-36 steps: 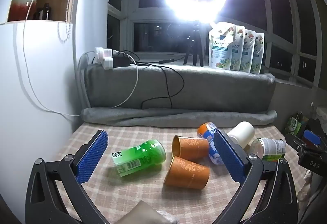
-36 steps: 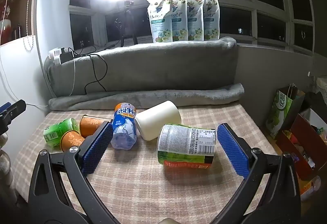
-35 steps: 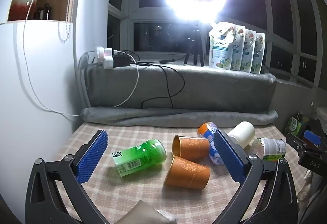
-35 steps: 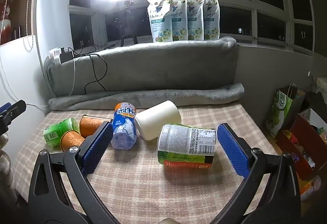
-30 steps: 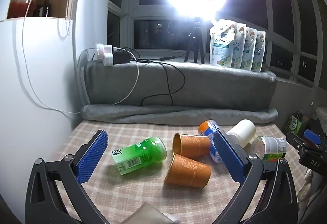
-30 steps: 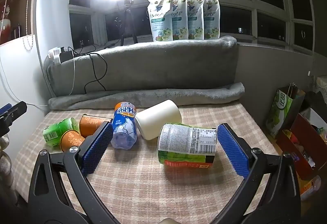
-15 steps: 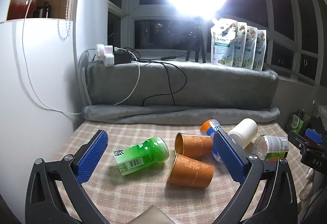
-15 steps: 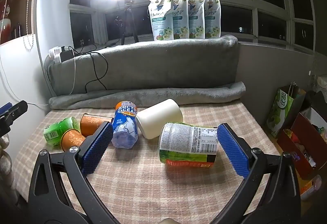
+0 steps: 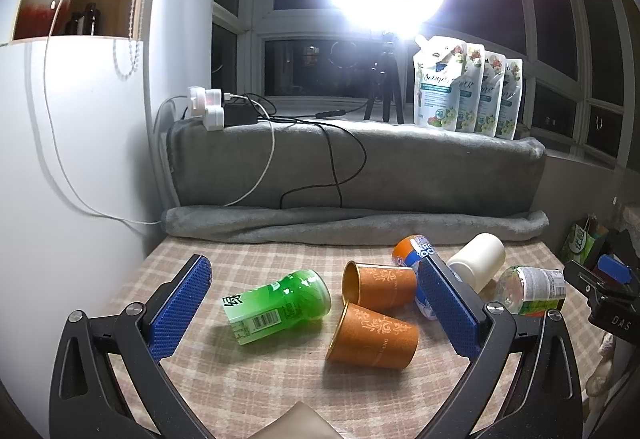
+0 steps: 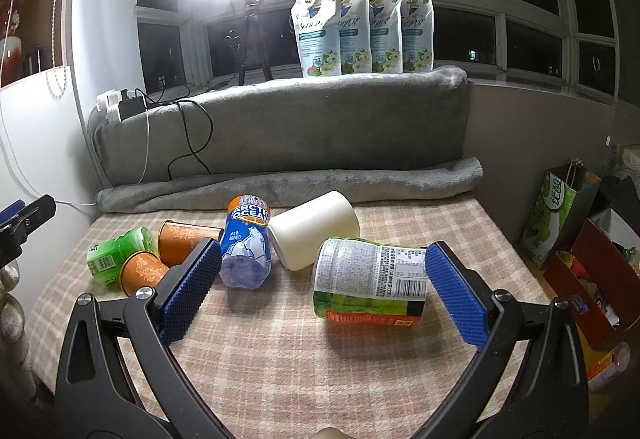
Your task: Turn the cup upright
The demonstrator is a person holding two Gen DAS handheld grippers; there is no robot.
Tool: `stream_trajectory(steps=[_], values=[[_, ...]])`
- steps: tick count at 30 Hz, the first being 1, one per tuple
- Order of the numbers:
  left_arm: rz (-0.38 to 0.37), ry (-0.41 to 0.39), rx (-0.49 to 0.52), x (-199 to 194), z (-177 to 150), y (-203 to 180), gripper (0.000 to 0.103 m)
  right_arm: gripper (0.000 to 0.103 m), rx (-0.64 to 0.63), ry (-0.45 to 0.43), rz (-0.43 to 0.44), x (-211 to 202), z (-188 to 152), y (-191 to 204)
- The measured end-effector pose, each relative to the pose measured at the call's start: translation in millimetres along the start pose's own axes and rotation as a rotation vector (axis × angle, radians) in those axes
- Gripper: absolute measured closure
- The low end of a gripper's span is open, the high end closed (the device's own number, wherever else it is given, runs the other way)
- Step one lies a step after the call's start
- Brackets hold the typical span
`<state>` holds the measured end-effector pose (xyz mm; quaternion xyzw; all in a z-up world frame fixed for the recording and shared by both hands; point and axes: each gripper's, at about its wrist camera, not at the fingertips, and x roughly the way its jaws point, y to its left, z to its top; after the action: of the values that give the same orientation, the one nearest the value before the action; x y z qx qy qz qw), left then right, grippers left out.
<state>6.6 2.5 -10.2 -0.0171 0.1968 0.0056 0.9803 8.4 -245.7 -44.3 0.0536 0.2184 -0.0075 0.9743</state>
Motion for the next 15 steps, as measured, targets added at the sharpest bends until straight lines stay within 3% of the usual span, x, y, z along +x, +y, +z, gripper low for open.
stream_trajectory(steps=[15], values=[[0.003,0.001,0.000,-0.2,3.0,0.0,0.001,0.000,0.007,0.007,0.002,0.7,0.9,1.3]])
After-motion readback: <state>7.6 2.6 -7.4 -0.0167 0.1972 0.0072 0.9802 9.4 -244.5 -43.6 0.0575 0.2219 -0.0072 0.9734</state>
